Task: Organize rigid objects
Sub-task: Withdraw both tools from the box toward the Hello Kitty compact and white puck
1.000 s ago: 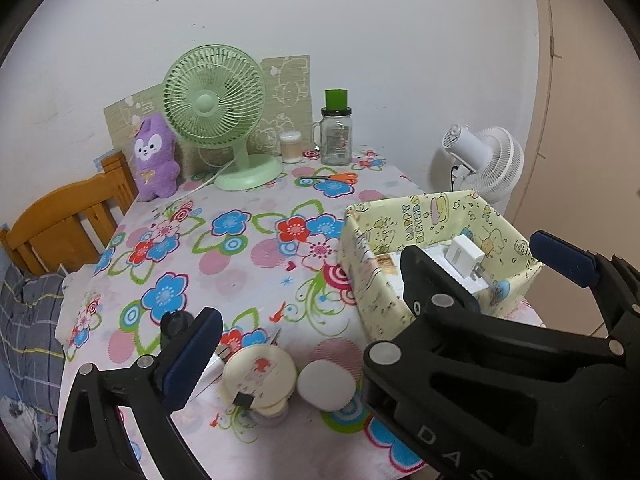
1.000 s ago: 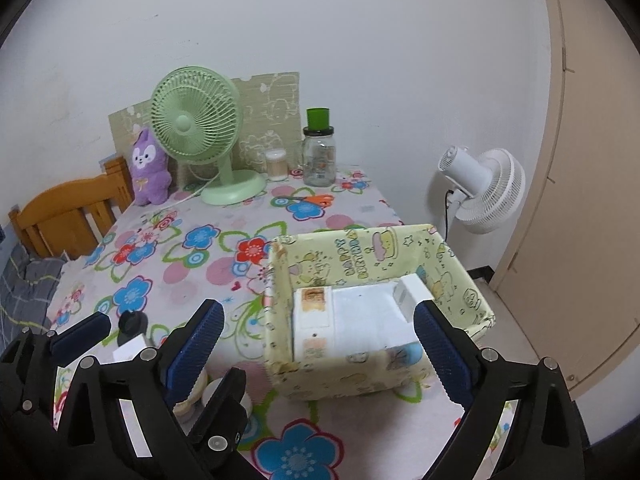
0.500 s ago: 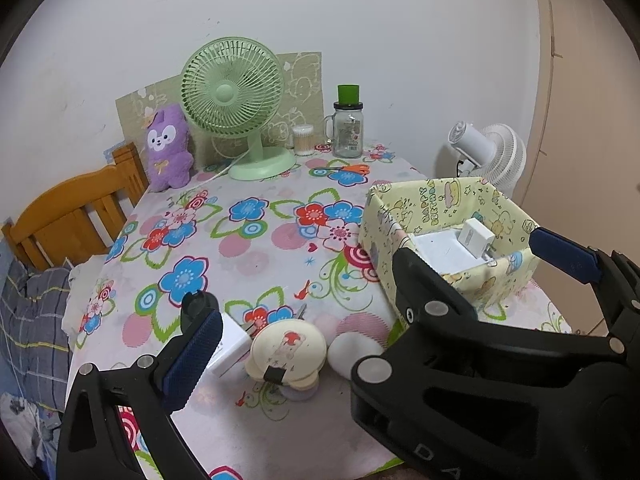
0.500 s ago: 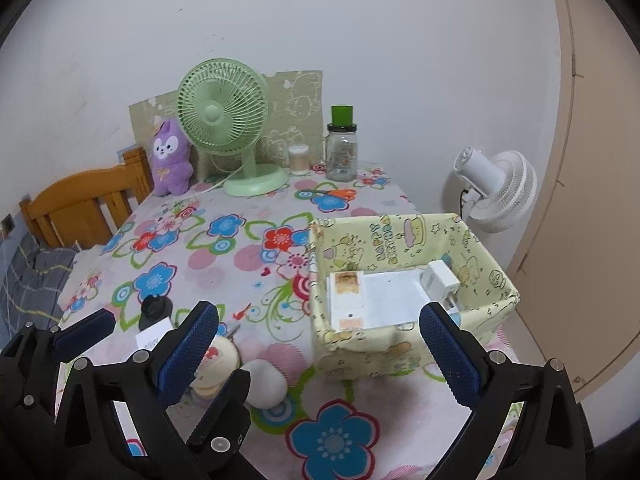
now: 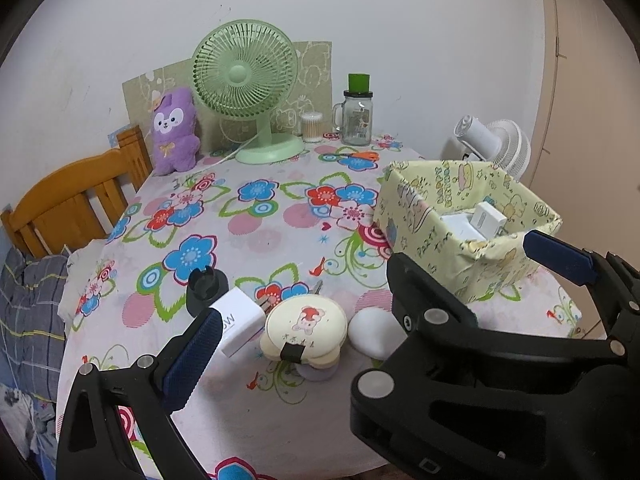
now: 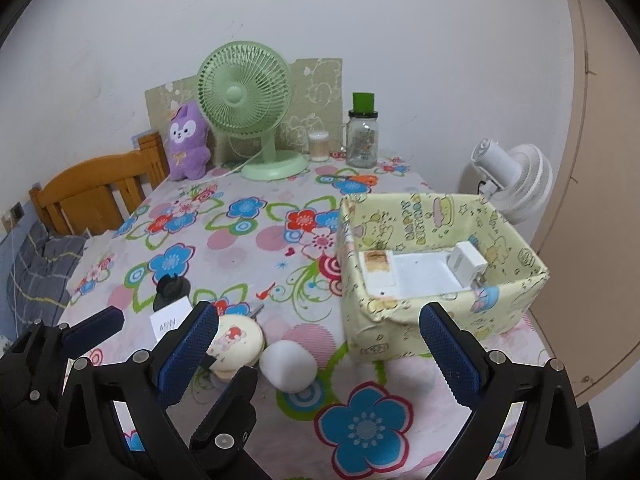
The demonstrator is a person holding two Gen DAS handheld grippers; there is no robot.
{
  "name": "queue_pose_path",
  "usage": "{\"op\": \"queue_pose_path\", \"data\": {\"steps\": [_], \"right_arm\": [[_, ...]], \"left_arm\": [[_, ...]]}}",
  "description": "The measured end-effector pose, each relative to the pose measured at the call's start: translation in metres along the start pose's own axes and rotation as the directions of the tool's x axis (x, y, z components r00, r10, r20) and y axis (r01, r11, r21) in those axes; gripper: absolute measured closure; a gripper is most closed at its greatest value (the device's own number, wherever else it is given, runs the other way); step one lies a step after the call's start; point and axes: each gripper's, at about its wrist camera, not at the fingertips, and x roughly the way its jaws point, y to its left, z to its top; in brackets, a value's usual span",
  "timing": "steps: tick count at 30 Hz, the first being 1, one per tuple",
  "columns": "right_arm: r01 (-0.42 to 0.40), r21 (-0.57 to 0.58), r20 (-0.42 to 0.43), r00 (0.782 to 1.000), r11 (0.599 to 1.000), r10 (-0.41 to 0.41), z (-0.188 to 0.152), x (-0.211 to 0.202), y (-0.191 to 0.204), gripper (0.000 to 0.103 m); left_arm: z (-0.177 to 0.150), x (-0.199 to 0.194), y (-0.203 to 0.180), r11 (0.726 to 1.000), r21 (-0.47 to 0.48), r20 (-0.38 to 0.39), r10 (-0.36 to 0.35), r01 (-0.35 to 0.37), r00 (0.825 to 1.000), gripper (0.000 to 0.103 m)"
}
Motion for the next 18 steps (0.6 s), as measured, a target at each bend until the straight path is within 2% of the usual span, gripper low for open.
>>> {"op": "queue_pose_path", "data": {"steps": [18], "right_arm": [[-0.016,-0.057,-0.019,1.000,0.998,0.015,-0.028,0.035,0.020,0.001]], "left_arm": [[-0.031,0.041,0.027,0.999,-0.035,-0.078,0.004,-0.007,0.997,0.000]]}}
